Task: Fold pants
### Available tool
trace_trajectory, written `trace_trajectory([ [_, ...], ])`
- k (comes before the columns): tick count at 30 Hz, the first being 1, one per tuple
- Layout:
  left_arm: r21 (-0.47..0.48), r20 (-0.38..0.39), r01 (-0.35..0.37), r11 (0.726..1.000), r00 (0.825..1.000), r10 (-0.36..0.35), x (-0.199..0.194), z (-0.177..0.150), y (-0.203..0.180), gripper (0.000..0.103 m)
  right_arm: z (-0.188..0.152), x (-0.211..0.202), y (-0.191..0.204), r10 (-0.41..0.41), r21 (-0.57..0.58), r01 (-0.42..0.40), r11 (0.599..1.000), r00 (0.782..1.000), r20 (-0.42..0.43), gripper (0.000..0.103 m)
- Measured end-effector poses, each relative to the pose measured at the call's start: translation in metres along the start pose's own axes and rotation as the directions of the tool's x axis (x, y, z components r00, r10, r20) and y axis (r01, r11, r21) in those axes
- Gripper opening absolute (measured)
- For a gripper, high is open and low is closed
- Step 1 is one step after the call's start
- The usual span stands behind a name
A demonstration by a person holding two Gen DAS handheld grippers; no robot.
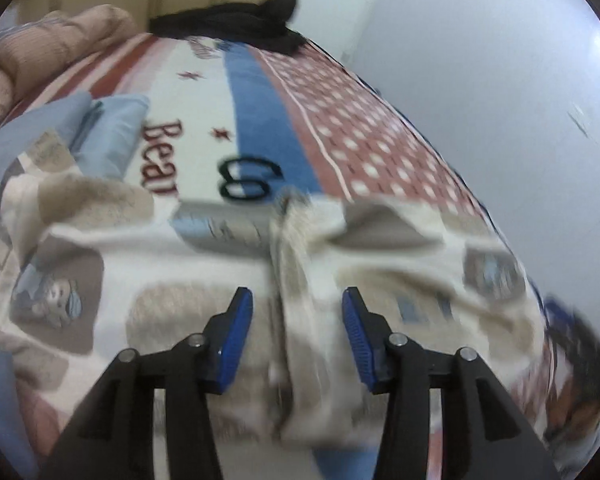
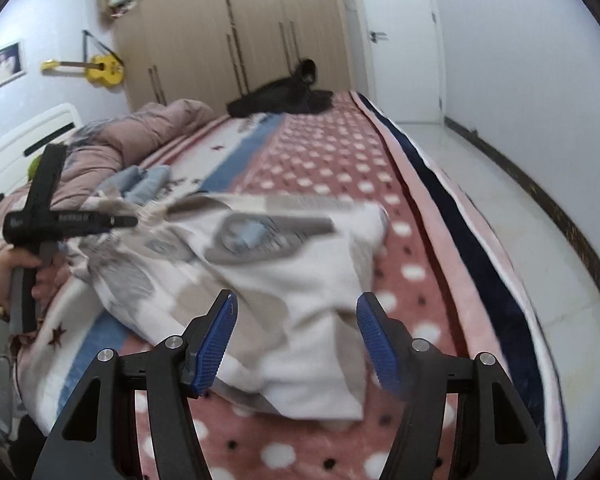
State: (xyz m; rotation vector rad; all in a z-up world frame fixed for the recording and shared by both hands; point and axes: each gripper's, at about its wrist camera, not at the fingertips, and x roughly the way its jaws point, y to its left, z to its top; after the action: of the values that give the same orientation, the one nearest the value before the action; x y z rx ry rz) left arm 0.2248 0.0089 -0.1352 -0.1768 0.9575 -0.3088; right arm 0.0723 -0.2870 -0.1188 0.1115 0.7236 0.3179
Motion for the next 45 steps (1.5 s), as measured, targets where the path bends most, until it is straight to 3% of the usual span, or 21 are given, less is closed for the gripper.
trace_trajectory([
  [3,0.048,-0.029,-0.053,0.997,0.998,0.054,0.007,-0.022,0.002,0.044,0.005,0.009,0.013,0.031,-0.034,-0.032,0.999,0.999,-0.02,0.058],
  [7,-0.023,-0.03,-0.025,0.999,0.999,0.024,0.014,-0.036,0.016,0.046,-0.012,0.042,0.014,0.016,-0.017,-0.018,1.0,0.992,-0.123,0.059],
  [9,-0.039,-0.017,-0.042,0.998,0.999,0.041,0.005,-0.033,0.015,0.049,-0.021,0.05,0.011,0.016,-0.007,-0.017,1.0,0.992,-0.122,0.059],
  [11,-0.061,0.04,-0.111,0.992,0.993,0.114,-0.015,-0.028,0.018,0.069,-0.022,0.049,0.01,0.017,-0.008,-0.018,1.0,0.994,-0.107,0.059],
  [13,-0.095,0.115,-0.186,0.978,0.974,0.196,-0.039,-0.014,0.031,0.084,-0.022,0.05,0.009,0.023,0.002,-0.023,1.0,0.994,-0.103,0.059],
  [16,-0.126,0.132,-0.238,0.963,0.958,0.254,-0.063,0.017,0.063,0.085,-0.024,0.05,0.009,0.025,-0.001,-0.025,1.0,0.995,-0.099,0.059],
  [18,-0.143,0.066,-0.282,0.949,0.954,0.293,-0.068,0.043,0.094,0.092,-0.023,0.052,0.012,0.025,-0.005,-0.025,1.0,0.995,-0.1,0.059],
  [20,-0.148,-0.026,-0.316,0.937,0.949,0.315,-0.059,0.059,0.124,0.092,-0.024,0.052,0.011,0.03,-0.005,-0.03,1.0,0.995,-0.099,0.059],
  [23,-0.164,-0.156,-0.311,0.936,0.945,0.286,-0.039,0.067,0.168,0.092,-0.024,0.052,0.009,0.035,-0.003,-0.036,0.999,0.995,-0.097,0.059],
  [25,-0.172,-0.259,-0.32,0.932,0.927,0.271,-0.022,0.066,0.19,0.092,-0.024,0.052,0.01,0.034,-0.006,-0.035,0.999,0.995,-0.098,0.059],
  [29,-0.215,-0.297,-0.298,0.93,0.927,0.228,-0.017,0.058,0.214,0.092,-0.025,0.051,0.01,0.032,-0.01,-0.034,0.999,0.994,-0.102,0.059],
  [31,-0.267,-0.297,-0.274,0.924,0.935,0.192,-0.015,0.057,0.225,0.085,-0.024,0.051,0.011,0.029,-0.017,-0.031,0.999,0.994,-0.107,0.06],
  [32,-0.282,-0.304,-0.251,0.926,0.939,0.162,-0.018,0.054,0.227,0.072,-0.024,0.052,0.011,0.025,-0.021,-0.028,0.999,0.994,-0.11,0.061],
  [34,-0.284,-0.329,-0.22,0.933,0.937,0.121,-0.011,0.05,0.226,0.054,-0.023,0.054,0.014,0.024,-0.027,-0.027,0.999,0.993,-0.113,0.062],
  [36,-0.266,-0.325,-0.221,0.938,0.937,0.129,-0.01,0.05,0.221,0.046,-0.022,0.055,0.015,0.02,-0.027,-0.023,0.999,0.993,-0.115,0.063],
  [38,-0.246,-0.303,-0.197,0.949,0.946,0.117,-0.013,0.052,0.213,0.012,-0.022,0.055,0.016,0.016,-0.028,-0.02,0.999,0.993,-0.116,0.063],
  [41,-0.2,-0.247,-0.183,0.962,0.96,0.131,-0.028,0.059,0.193,0.008,-0.022,0.056,0.015,0.017,-0.023,-0.02,1.0,0.993,-0.12,0.063],
  [45,-0.159,-0.145,-0.106,0.982,0.986,0.083,-0.064,0.076,0.152,0.008,-0.021,0.055,0.015,0.023,-0.012,-0.025,1.0,0.993,-0.119,0.063],
])
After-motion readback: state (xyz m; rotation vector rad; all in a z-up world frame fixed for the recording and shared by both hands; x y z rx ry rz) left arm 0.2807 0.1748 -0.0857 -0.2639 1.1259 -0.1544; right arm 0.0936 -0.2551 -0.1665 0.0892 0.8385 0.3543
